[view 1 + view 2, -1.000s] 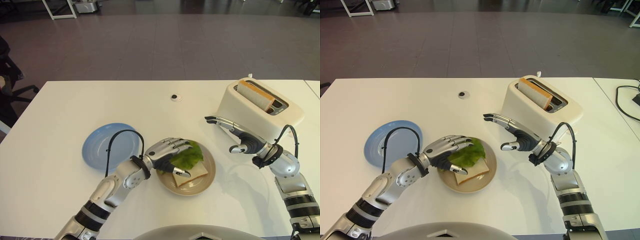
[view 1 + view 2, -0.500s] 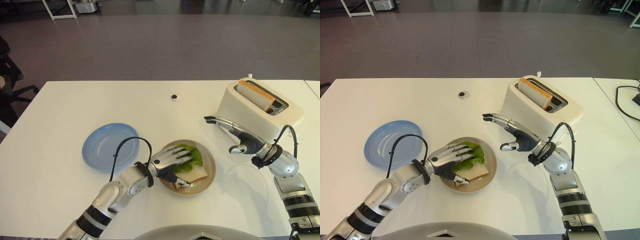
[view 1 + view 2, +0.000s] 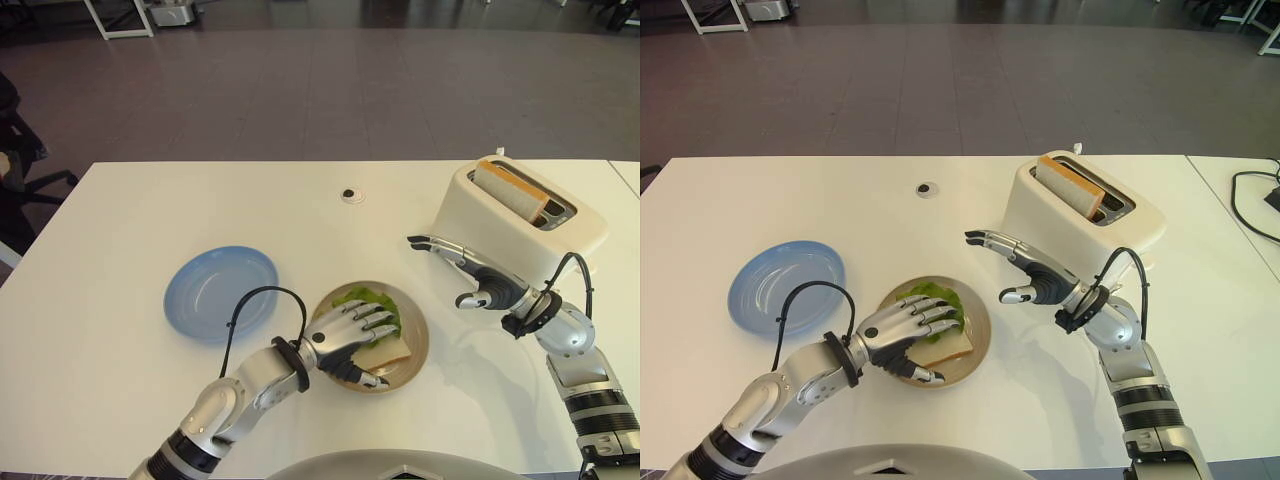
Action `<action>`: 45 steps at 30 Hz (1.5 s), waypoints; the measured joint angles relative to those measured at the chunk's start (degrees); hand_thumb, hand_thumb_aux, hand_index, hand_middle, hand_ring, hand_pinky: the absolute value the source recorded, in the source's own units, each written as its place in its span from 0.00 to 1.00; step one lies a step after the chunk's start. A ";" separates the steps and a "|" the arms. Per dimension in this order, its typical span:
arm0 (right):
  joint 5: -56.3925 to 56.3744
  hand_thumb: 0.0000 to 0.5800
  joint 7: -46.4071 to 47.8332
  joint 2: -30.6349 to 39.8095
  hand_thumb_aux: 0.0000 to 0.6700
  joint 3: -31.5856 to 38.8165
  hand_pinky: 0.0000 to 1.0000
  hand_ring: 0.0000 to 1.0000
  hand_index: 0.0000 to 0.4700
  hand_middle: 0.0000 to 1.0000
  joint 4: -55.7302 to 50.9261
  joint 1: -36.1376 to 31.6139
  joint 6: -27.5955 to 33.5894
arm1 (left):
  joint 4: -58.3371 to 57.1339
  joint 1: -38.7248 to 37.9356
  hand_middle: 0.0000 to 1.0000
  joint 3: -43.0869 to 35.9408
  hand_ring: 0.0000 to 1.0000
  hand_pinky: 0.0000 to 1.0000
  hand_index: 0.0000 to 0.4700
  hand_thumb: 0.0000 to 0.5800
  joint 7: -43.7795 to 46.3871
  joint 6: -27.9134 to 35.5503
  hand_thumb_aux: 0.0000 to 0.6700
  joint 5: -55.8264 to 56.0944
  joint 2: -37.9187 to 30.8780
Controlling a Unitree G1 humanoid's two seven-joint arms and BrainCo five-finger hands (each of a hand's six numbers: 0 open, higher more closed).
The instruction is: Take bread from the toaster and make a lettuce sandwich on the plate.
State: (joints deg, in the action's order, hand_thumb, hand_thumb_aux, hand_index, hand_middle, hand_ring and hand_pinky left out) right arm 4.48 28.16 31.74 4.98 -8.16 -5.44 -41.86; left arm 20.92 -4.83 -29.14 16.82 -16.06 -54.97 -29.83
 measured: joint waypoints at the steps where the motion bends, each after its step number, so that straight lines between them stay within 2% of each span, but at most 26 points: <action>1: 0.00 0.00 -0.03 0.00 0.00 -0.01 0.00 0.00 0.00 0.00 0.00 0.00 -0.02 | 0.68 -0.09 0.00 0.33 0.00 0.00 0.00 0.00 0.01 -0.02 0.00 0.16 0.00; 6: 4.11 0.00 -2.75 1.05 0.00 -2.53 0.00 0.00 0.00 0.00 1.38 -1.36 -1.58 | 6.91 -1.59 0.00 7.31 0.00 0.00 0.00 0.00 -0.82 0.91 0.00 4.68 0.00; 10: 15.05 0.00 -10.45 9.42 0.00 -11.57 0.00 0.00 0.00 0.00 1.23 -12.15 0.64 | 11.87 -9.32 0.00 15.68 0.00 0.00 0.00 0.00 -6.29 0.02 0.00 18.30 2.88; 13: 26.38 0.00 -16.66 15.33 0.00 -11.51 0.00 0.00 0.00 0.00 -7.88 -19.15 5.01 | 9.74 -15.45 0.00 20.77 0.00 0.00 0.00 0.00 -9.71 -2.39 0.00 32.72 6.85; 15: 30.67 0.01 -19.25 16.72 0.00 -9.70 0.00 0.00 0.00 0.00 -12.46 -21.72 7.46 | 7.00 -17.19 0.00 22.07 0.00 0.00 0.00 0.00 -10.51 -3.81 0.00 38.44 8.74; 16: 32.02 0.76 -19.94 16.79 0.51 -8.61 0.00 0.00 0.51 0.00 -14.28 -22.33 8.29 | 5.86 -17.44 0.00 22.59 0.00 0.00 0.00 0.00 -10.71 -4.59 0.00 40.71 9.40; 18: 34.32 0.97 -20.94 16.78 0.82 -5.75 0.00 0.00 0.82 0.00 -18.12 -22.65 10.05 | 3.83 -17.91 0.00 23.85 0.00 0.00 0.00 0.00 -11.04 -6.28 0.00 45.04 10.65; 19: 34.47 0.98 -21.17 16.78 0.85 -5.24 0.00 0.00 0.85 0.00 -18.81 -22.71 10.18 | 3.58 -17.96 0.00 24.06 0.00 0.00 0.00 0.00 -10.99 -6.69 0.00 45.67 10.86; 20: 34.70 1.00 -21.63 16.79 0.98 -4.37 0.00 0.00 0.98 0.00 -20.11 -22.71 10.49 | 3.30 -17.98 0.00 24.75 0.00 0.00 0.00 0.00 -10.81 -7.61 0.00 47.06 11.04; 21: 34.61 1.00 -22.14 16.80 1.00 -4.06 0.00 0.00 1.00 0.00 -20.51 -22.79 10.32 | 3.28 -17.96 0.00 25.25 0.00 0.00 0.00 0.00 -10.64 -8.01 0.00 47.48 11.04; 30: 29.18 1.00 -20.97 16.90 1.00 -2.17 0.00 0.00 1.00 0.00 -22.35 -23.66 9.39 | 1.54 -17.94 0.00 25.26 0.00 0.00 0.00 0.00 -10.05 -9.71 0.00 46.37 11.69; 33: 21.12 1.00 -17.09 15.15 1.00 -3.46 0.00 0.00 1.00 0.00 -22.01 -23.61 11.17 | 1.37 -17.88 0.00 25.31 0.00 0.00 0.00 0.00 -10.05 -10.08 0.00 45.78 11.76; 38: -2.05 1.00 -6.18 13.58 1.00 -13.83 0.00 0.00 1.00 0.00 -21.49 -28.46 19.98 | 1.32 -17.74 0.00 25.43 0.00 0.00 0.00 0.00 -10.25 -10.24 0.00 44.83 11.90; 41: -18.63 1.00 4.62 13.86 1.00 -19.02 0.00 0.00 1.00 0.00 -12.34 -30.77 29.21 | 1.28 -17.91 0.00 25.82 0.00 0.00 0.00 0.00 -10.90 -10.71 0.00 43.60 12.25; 45: -31.69 1.00 11.08 13.04 1.00 -18.99 0.00 0.00 1.00 0.00 2.79 -28.74 43.20 | 1.22 -17.94 0.00 25.92 0.00 0.00 0.00 0.00 -11.29 -11.27 0.00 41.31 12.57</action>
State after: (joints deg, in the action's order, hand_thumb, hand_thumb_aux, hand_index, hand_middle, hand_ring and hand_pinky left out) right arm -27.21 39.24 44.78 -14.00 -5.38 -34.18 1.34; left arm 22.13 -22.77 -3.22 5.53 -27.34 -13.66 -17.26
